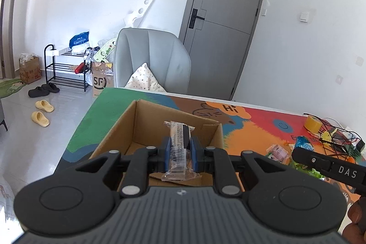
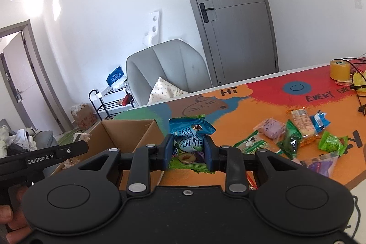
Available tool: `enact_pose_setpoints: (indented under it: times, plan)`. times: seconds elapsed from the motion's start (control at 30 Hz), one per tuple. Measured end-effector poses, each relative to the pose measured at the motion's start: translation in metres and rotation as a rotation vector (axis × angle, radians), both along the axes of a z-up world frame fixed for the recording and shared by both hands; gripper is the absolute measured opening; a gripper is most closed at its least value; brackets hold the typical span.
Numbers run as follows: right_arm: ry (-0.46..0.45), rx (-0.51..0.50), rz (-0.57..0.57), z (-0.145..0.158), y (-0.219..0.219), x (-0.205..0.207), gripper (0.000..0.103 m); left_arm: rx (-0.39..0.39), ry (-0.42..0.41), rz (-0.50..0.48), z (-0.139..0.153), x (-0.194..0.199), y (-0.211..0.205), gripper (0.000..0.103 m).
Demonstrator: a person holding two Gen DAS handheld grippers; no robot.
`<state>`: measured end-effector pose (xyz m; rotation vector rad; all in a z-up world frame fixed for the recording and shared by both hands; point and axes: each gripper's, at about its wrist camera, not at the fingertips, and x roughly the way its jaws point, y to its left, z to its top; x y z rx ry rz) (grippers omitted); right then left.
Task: Organize snacks
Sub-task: 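Carry both packets into the cardboard box and open both grippers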
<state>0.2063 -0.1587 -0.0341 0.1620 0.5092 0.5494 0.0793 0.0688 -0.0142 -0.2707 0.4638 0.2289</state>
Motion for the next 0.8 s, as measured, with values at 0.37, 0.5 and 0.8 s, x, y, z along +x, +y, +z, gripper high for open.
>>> enact_pose_setpoints:
  times: [0.37, 0.5, 0.8]
  plan:
    - [-0.003, -0.013, 0.108, 0.003, 0.065, 0.013, 0.030, -0.029, 0.034, 0.040, -0.012, 0.017, 0.033, 0.017]
    - [0.003, -0.018, 0.136, 0.004, 0.085, 0.018, 0.030, -0.050, 0.064, 0.065, -0.016, 0.017, 0.041, 0.021]
    - [0.010, -0.015, 0.182, 0.007, 0.116, 0.025, 0.030, -0.047, 0.011, 0.096, 0.000, -0.005, 0.052, 0.046]
